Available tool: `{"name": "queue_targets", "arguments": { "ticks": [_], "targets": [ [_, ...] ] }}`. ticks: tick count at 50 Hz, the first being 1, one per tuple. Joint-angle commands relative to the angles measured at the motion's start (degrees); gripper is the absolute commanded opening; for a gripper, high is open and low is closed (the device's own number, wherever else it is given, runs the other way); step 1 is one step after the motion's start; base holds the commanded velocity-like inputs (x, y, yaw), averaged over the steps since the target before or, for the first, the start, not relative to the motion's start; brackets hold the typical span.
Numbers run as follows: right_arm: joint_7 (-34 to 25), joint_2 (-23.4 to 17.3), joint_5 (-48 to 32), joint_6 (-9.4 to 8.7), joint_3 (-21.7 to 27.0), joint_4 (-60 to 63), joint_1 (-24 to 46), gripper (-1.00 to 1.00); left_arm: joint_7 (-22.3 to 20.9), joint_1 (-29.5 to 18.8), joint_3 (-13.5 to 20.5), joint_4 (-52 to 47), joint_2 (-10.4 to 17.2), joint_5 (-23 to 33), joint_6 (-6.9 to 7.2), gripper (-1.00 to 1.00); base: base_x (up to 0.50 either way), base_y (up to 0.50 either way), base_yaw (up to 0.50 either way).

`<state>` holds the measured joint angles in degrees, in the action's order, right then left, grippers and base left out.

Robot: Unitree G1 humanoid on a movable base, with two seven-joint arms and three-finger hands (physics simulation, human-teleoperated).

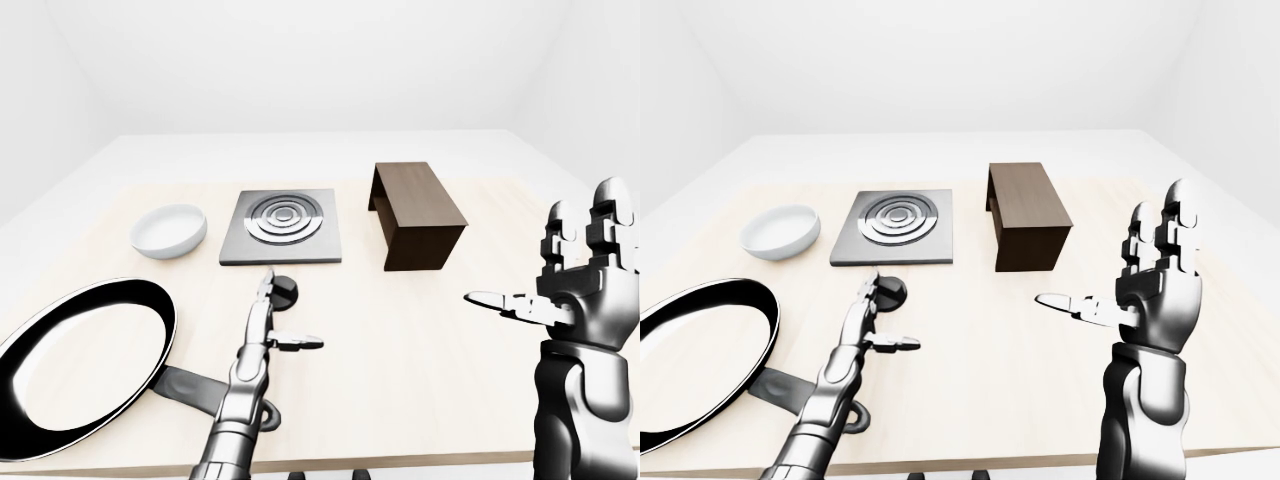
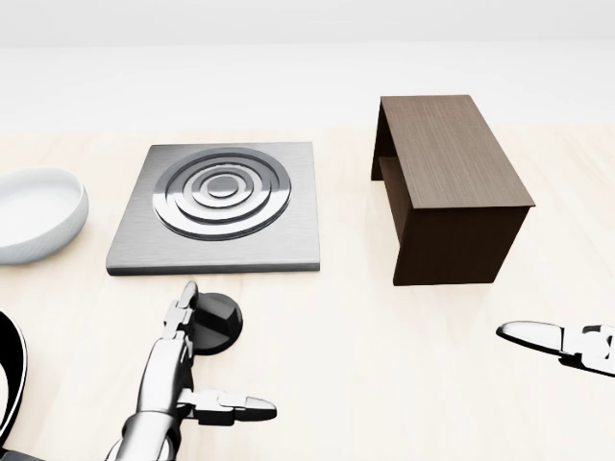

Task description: Turn on the stove.

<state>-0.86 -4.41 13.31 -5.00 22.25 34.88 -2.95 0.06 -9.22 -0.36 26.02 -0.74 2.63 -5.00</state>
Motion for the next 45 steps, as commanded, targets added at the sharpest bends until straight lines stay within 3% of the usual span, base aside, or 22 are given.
{"name": "queue_targets", "arguments": {
  "ticks": [1,18,39,45],
  "targets": [
    [0.0,0.0,0.0,0.0,0.0,-0.1,0.0,1.0,-2.7,2.2,-3.1,0.4,-2.0,-0.5,0.0,1.0,0.0,0.0,0.0],
    [-0.1,0.1,0.0,0.0,-0.1,-0.8,-0.1,1.0,-2.7,2.8,-4.4,-3.1,-2.6,0.6,0.0,1.0,0.0,0.0,0.0],
    [-0.3,0.1,0.0,0.0,-0.2,-1.1,-0.3,1.0,-2.9,7.3,-8.5,-11.1,-3.8,2.4,0.0,1.0,0.0,0.0,0.0],
    [-0.3,0.2,0.0,0.0,-0.2,-1.3,-0.4,1.0,-2.4,6.0,-8.8,-10.6,-4.1,2.9,0.04,1.0,0.0,0.0,0.0]
  ]
}}
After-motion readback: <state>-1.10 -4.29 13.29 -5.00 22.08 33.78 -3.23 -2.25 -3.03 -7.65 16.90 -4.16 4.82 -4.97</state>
